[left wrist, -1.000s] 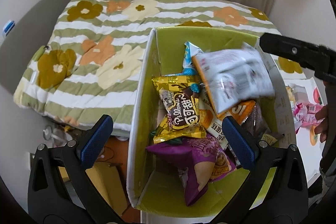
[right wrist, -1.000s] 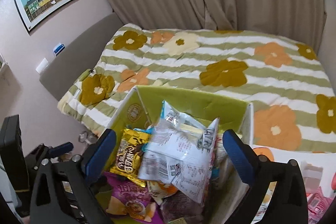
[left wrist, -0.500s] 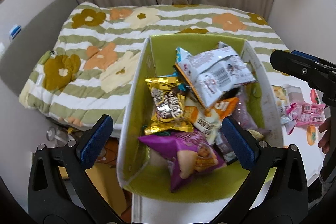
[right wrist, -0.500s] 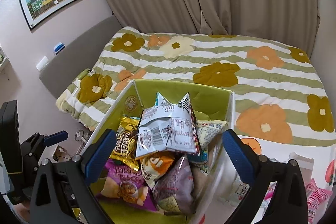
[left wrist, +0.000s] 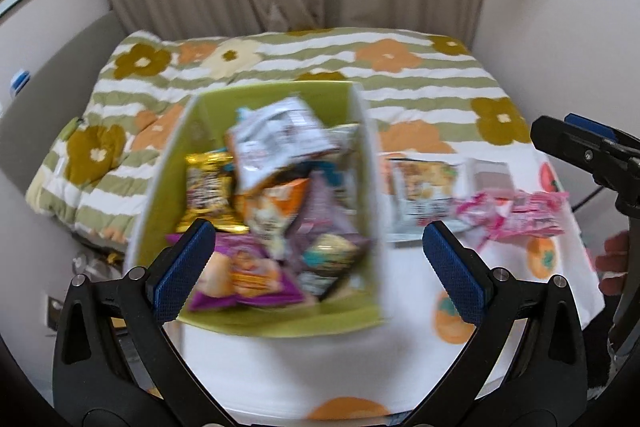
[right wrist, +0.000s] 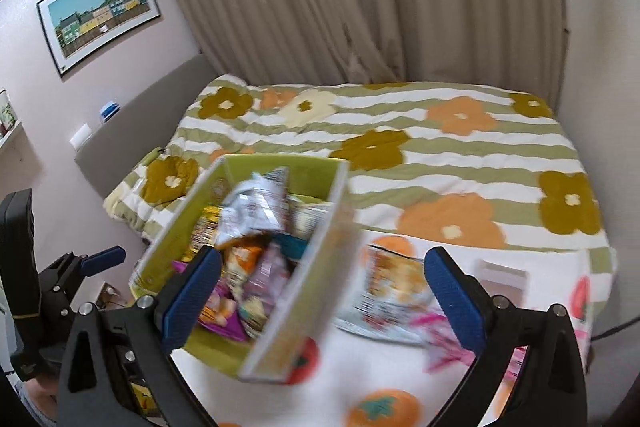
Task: Organize snacks
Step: 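Withdraw both tools and reach toward the pink wafer packets, then grasp a pink wafer packet with each gripper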
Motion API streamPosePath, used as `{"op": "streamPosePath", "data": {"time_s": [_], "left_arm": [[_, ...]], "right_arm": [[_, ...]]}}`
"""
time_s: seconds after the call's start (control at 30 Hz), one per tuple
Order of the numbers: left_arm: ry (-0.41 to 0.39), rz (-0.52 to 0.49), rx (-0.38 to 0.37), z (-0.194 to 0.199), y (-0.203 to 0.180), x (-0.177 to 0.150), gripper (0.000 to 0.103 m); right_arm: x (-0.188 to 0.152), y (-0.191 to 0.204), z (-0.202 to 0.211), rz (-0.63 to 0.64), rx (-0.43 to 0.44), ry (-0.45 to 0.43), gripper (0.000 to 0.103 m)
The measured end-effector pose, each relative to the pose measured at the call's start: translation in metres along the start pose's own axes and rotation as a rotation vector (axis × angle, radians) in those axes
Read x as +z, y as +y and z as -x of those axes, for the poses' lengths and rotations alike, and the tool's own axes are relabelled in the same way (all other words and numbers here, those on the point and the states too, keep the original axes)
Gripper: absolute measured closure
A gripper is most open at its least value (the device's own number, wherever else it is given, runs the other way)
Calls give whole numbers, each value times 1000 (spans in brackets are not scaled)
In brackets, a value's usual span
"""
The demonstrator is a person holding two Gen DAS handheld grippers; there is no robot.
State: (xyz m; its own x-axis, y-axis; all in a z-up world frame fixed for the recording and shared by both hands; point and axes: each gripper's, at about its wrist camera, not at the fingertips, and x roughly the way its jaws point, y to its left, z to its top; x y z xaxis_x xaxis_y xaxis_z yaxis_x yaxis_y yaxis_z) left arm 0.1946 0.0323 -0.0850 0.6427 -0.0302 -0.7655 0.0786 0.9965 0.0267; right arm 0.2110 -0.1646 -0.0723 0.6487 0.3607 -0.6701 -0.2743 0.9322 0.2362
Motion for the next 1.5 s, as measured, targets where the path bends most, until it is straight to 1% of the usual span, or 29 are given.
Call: {"op": "streamPosePath", "data": {"time_s": [0.2, 0.37, 0.43, 0.57, 0.7, 0.87, 1.0, 1.13, 1.23, 1.27, 1.33, 1.5], "left_arm": [[14, -60, -76, -2, -79, -7, 0], [35, -117, -126, -10, -135, -14, 0], [39, -144, -137, -15, -148, -15, 0], [56, -248, -146, -36, -178, -14, 0], [79, -353, -166, -66, -198, -10, 0], [116, -489, -190, -112, -219, -11, 0], [145, -574, -211, -142, -229, -15, 0], [177, -619, -240, -166, -235, -16, 0], [199, -648, -263, -183, -240, -17, 1], [205, -652, -268, -187, -241, -18, 3], [227, -664, -283, -196, -243, -20, 10], [276, -679, -305, -215, -242, -26, 17]], "right_arm": [[-24, -59, 42, -20, -97, -3, 2], [-44, -110, 60, -97, -94, 83, 2], [-54, -127, 65, -110, -125, 99, 2], [-71, -149, 69, -152, -147, 99, 2], [-81, -170, 62, -228, -148, 114, 2], [-91, -190, 35, -322, -171, 162, 2], [-98, -203, 11, -413, -165, 207, 2], [-103, -216, -9, -495, -205, 226, 2], [-105, -222, -23, -534, -214, 240, 2], [-106, -223, -26, -539, -219, 246, 2], [-108, -224, -33, -551, -223, 254, 2], [-112, -226, -47, -575, -228, 266, 2]]}}
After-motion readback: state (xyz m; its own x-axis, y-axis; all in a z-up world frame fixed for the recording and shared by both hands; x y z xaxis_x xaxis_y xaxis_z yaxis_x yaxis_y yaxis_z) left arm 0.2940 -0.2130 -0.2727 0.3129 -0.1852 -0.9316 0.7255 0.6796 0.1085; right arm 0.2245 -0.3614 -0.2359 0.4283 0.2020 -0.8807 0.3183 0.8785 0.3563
